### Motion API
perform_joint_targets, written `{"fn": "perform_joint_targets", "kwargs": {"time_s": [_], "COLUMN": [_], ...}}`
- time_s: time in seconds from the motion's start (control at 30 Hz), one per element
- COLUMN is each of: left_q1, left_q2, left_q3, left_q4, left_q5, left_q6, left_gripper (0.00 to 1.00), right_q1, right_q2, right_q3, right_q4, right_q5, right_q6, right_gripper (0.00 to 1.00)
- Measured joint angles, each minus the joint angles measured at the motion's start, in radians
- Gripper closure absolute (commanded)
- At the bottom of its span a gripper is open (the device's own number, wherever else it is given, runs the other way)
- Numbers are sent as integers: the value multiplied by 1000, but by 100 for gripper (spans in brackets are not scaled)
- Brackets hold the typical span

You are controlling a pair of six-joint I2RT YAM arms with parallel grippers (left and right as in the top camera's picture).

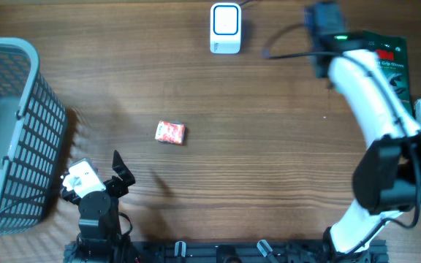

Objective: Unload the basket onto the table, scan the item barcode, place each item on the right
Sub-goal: 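Carry the wipes pack right and drop it near the edge, then reach the right gripper to the small red-white box and grasp it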

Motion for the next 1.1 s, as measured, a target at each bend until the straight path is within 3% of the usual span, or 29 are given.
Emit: {"fn": "perform_joint_targets", "kwargs": {"time_s": [0.27, 0.3, 0.33, 0.4, 0.6, 0.77, 0.8, 0.93, 1.1], "left_q1": [0, 0, 0, 0, 0, 0, 0, 0, 0], "left_q2": [0, 0, 0, 0, 0, 0, 0, 0, 0], "left_q3": [0, 0, 0, 0, 0, 0, 0, 0, 0], "left_q4": [0, 0, 0, 0, 0, 0, 0, 0, 0], "left_q5": [0, 0, 0, 0, 0, 0, 0, 0, 0], "left_q6": [0, 0, 0, 0, 0, 0, 0, 0, 0], "left_gripper": [0, 0, 0, 0, 0, 0, 0, 0, 0], "right_q1": [-420, -458, -482, -529, -542, -490, -437, -261, 63], "right_q2": [12, 12, 12, 12, 12, -11, -48, -97, -96], "right_q3": [-59, -60, -60, -60, -58, -40, -34, -27, -91], "right_q4": [-121, -111, -101, -80, -51, -58, -83, -137, -6], "right_q5": [-106, -130, -148, -200, -358, -602, -766, -1073, -1205], "right_q6": [446, 471, 488, 518, 513, 433, 414, 358, 344], "right_gripper": [96, 84, 46, 1, 0, 0, 0, 0, 1]}}
